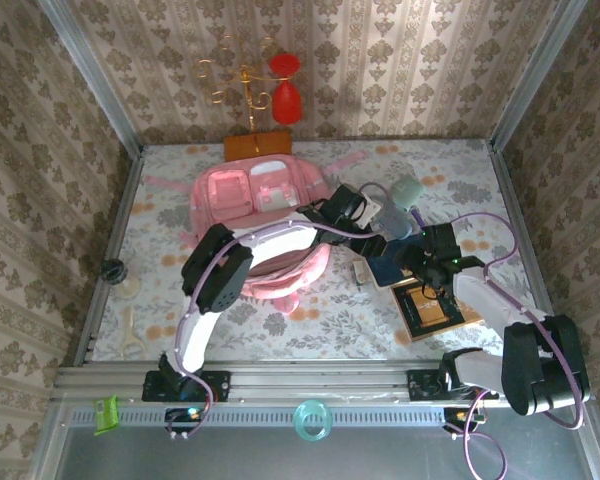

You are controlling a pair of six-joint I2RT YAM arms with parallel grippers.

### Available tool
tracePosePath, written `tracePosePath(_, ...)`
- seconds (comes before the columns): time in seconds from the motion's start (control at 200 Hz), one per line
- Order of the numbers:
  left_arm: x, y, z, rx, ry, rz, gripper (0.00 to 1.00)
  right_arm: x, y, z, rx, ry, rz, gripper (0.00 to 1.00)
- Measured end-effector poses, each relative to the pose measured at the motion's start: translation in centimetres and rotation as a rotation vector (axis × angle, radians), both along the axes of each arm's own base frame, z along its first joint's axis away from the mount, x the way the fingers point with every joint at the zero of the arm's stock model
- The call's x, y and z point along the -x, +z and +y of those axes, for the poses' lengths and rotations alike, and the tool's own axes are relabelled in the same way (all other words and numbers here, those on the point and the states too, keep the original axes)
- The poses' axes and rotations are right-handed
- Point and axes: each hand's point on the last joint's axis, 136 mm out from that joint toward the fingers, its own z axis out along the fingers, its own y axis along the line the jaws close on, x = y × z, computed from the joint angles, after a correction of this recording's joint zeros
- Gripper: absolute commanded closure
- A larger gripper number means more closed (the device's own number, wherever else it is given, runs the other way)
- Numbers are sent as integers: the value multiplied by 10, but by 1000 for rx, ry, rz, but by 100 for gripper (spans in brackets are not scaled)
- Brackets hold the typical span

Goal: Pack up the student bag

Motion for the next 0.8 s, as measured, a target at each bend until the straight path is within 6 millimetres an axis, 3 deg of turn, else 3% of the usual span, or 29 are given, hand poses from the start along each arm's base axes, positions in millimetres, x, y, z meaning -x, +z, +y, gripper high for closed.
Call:
tracePosePath(0.255, 4, -28, -16, -55, -27, 55, 33, 10, -13, -6, 14, -29, 19, 29)
tracePosePath(0.46, 6, -42, -13, -104, -24, 60, 29, 5, -11, -5, 6, -36, -4, 28)
tracePosePath(0.65, 5, -41, -14, -109, -27, 55, 26, -2, -15, -10, 1, -51, -5, 28)
tracePosePath(0.8, 4, -42, -13, -116, -29, 53, 27, -19, -13, -14, 1, -57, -7, 28)
